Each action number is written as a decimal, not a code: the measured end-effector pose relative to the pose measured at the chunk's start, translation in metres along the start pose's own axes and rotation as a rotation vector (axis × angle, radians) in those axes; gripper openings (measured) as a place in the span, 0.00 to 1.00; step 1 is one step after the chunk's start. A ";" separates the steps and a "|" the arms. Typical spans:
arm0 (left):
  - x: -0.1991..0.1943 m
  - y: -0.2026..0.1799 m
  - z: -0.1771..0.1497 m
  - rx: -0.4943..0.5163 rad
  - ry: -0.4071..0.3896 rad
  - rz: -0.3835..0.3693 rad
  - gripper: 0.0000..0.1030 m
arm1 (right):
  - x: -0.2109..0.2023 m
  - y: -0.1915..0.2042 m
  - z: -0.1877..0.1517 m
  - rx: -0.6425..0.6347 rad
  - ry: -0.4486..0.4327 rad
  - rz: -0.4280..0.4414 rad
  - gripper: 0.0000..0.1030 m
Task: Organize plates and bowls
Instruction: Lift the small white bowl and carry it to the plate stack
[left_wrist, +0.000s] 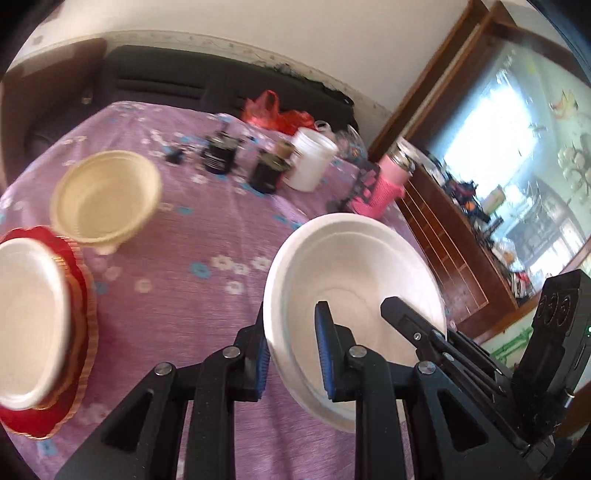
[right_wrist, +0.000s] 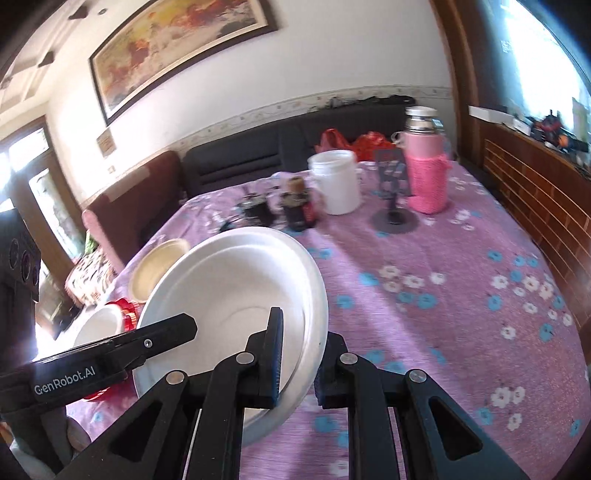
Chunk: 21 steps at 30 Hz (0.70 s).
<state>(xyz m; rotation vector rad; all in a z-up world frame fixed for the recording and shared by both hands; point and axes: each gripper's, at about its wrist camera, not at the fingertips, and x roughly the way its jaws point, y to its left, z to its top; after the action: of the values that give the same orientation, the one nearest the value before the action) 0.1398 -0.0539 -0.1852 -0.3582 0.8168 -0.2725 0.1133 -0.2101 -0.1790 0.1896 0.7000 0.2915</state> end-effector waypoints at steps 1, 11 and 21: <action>-0.009 0.009 0.000 -0.011 -0.015 0.012 0.20 | 0.004 0.009 0.001 -0.008 0.009 0.017 0.14; -0.075 0.117 -0.008 -0.154 -0.115 0.139 0.21 | 0.056 0.129 -0.006 -0.130 0.131 0.161 0.15; -0.098 0.177 -0.017 -0.261 -0.137 0.179 0.21 | 0.086 0.202 -0.021 -0.232 0.190 0.196 0.15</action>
<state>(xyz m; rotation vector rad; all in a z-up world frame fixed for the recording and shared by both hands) 0.0809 0.1396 -0.2044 -0.5383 0.7449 0.0272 0.1214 0.0094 -0.1927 0.0089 0.8301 0.5802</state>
